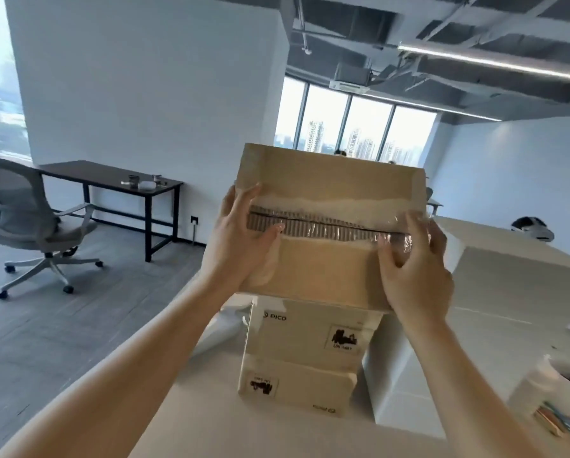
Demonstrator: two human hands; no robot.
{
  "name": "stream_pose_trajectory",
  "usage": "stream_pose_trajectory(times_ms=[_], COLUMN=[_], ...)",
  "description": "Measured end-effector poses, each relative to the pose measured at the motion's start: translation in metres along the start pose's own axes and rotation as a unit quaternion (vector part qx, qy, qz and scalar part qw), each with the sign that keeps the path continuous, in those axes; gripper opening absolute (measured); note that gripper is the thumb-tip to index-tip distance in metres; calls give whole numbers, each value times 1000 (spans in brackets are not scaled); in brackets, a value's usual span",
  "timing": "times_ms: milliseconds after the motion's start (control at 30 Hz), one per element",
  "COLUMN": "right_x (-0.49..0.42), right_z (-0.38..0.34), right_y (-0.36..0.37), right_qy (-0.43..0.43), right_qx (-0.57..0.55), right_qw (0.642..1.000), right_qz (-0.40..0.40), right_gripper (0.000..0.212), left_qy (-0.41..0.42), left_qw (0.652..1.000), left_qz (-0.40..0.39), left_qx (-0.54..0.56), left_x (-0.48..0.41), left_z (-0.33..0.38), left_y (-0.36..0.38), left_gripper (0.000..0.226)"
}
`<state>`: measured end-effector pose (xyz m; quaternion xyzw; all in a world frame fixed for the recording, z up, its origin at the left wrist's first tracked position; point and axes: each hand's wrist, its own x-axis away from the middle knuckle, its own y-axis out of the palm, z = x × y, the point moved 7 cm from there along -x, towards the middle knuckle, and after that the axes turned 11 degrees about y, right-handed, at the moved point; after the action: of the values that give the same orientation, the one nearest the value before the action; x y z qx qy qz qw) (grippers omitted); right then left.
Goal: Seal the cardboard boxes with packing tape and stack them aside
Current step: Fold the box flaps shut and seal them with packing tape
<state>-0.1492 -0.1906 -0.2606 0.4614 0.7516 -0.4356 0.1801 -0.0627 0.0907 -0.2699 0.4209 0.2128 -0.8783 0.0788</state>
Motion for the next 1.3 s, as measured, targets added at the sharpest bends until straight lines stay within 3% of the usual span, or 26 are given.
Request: stream_pose_trajectory(times_ms=[133,300,433,600,833,1067,1167,1300], right_x=[69,153,216,278,297,266,255,248], right_z=[27,75,121,187,260,292,302,310], right_y=[-2,-1,9,44,75,90,102,114], right_qy=[-22,-9,23,99,207,321,386,461], right_qx=[-45,-67,-53,-8,103,64,61,39], right_qw=[998,997,998,985,932,888,856,813], right_qz=[43,34,-19,-143,-277,-322,-340,-353], right_gripper=[59,59,60,62,58,68,67,59], left_qy=[-6,-47,-99,-162,-253,-294,-322,-400], left_qw=[999,998,994,971,923,889,857,838], left_qz=[30,31,-37,-173,-290,-353,-402,-366], left_qx=[27,33,35,14,-11,-5,-27,56], left_x=[86,190,253,305,349,341,334,324], left_z=[-16,-33,-53,-87,-120,-139,-145,-157], left_y=[1,11,28,64,132,186,200,206], left_gripper=[71,72,73,74,66,81,92,107])
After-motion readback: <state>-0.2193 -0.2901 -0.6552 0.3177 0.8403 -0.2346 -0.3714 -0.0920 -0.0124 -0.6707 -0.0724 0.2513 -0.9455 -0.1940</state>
